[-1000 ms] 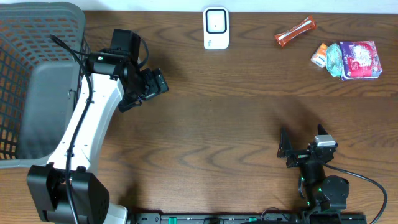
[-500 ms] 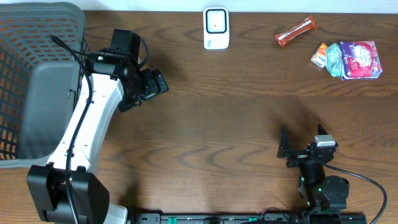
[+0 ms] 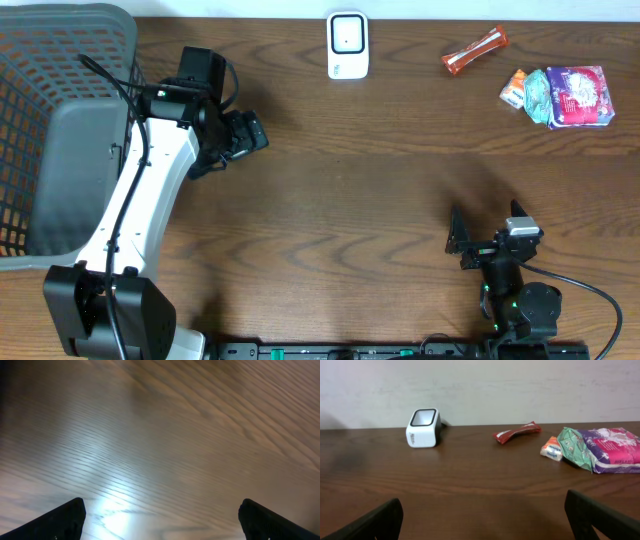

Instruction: Scan the item barcode

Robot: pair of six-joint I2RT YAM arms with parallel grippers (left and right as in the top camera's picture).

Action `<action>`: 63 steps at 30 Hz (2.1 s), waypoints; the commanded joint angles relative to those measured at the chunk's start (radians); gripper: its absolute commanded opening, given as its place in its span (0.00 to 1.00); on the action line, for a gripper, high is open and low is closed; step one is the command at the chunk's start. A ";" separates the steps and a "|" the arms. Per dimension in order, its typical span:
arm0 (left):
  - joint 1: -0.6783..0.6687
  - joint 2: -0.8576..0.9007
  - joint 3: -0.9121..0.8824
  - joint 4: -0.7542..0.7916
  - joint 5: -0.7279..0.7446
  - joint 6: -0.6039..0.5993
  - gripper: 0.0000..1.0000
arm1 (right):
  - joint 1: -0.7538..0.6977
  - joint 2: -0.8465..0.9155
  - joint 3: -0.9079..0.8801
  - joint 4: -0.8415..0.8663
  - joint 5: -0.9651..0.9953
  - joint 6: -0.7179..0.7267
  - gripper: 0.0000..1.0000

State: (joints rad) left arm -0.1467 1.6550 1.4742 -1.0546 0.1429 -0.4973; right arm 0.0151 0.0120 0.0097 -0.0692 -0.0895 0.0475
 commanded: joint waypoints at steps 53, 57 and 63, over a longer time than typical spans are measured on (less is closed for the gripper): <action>0.000 -1.314 -1.119 0.773 -0.177 0.195 0.98 | -0.014 -0.007 -0.005 -0.001 0.009 -0.011 0.99; 0.000 -1.400 -1.169 0.798 -0.177 0.195 0.98 | -0.014 -0.007 -0.005 -0.001 0.009 -0.011 0.99; 0.000 -1.519 -1.263 0.897 -0.177 0.254 0.98 | -0.014 -0.007 -0.005 -0.001 0.009 -0.011 0.99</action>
State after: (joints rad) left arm -0.1467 0.1932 0.2508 -0.1829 -0.0322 -0.2947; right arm 0.0151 0.0109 0.0097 -0.0685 -0.0895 0.0471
